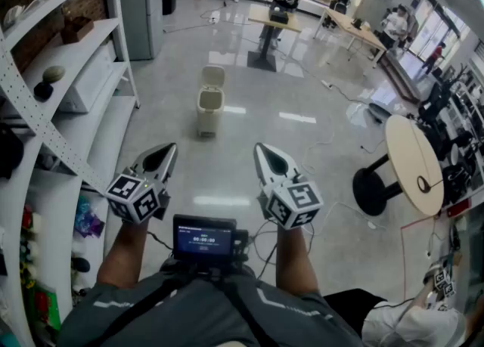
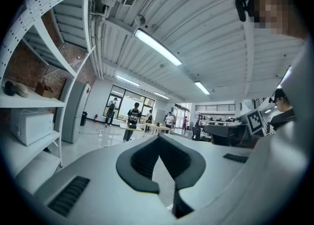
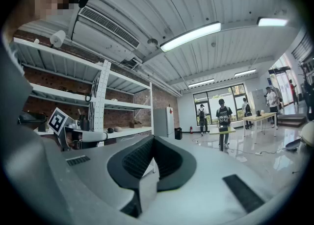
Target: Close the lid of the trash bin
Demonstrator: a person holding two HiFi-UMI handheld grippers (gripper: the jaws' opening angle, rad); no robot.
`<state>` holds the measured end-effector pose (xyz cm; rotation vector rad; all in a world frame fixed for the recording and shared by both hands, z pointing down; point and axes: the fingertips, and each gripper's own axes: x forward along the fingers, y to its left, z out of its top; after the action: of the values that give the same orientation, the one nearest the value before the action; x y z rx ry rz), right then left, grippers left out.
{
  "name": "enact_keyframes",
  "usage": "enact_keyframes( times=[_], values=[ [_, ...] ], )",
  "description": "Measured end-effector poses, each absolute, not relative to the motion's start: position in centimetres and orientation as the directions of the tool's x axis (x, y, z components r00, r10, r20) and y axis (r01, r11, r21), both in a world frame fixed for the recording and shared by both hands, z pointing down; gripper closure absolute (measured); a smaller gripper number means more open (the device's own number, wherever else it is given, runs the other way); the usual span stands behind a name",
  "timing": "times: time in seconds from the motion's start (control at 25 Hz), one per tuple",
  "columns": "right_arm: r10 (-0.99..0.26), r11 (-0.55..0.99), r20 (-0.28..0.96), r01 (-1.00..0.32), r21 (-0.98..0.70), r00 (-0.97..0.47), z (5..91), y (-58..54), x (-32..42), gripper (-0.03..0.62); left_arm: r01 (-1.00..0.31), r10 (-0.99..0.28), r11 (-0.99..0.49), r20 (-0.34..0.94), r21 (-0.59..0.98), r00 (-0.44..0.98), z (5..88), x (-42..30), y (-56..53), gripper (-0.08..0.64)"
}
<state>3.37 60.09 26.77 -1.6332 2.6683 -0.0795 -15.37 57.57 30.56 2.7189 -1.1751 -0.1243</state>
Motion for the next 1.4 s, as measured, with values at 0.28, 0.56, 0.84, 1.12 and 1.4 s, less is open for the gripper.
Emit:
enact_keyframes(
  times=[0.28,0.56,0.84,1.12,1.4],
  values=[
    [-0.883,0.468,0.019,-0.882,-0.058,-0.470,27.5,60.3,3.8,0.583,-0.716,-0.732,-0.669,-0.008,0.201,0.681,30.6,-15.0,57.9,0.565],
    [-0.884,0.466,-0.006,-0.880,-0.087,-0.467,27.2,60.3,3.6,0.581,-0.711,-0.727,-0.673,-0.006,0.206,0.687,30.8,-15.2,58.0,0.565],
    [-0.894,0.447,-0.011,-0.891,-0.081,-0.448,26.7,60.6,2.2,0.580,-0.703,-0.722,-0.677,-0.013,0.217,0.692,30.8,-16.6,58.0,0.565],
    [-0.907,0.420,-0.001,-0.905,-0.067,-0.420,27.0,60.4,-0.1,0.580,-0.685,-0.707,-0.691,-0.021,0.231,0.707,31.9,-18.6,57.8,0.565],
    [-0.920,0.391,-0.005,-0.917,-0.071,-0.392,26.6,59.8,-2.5,0.580,-0.665,-0.688,-0.707,-0.015,0.240,0.726,32.5,-20.2,57.2,0.565]
  ],
)
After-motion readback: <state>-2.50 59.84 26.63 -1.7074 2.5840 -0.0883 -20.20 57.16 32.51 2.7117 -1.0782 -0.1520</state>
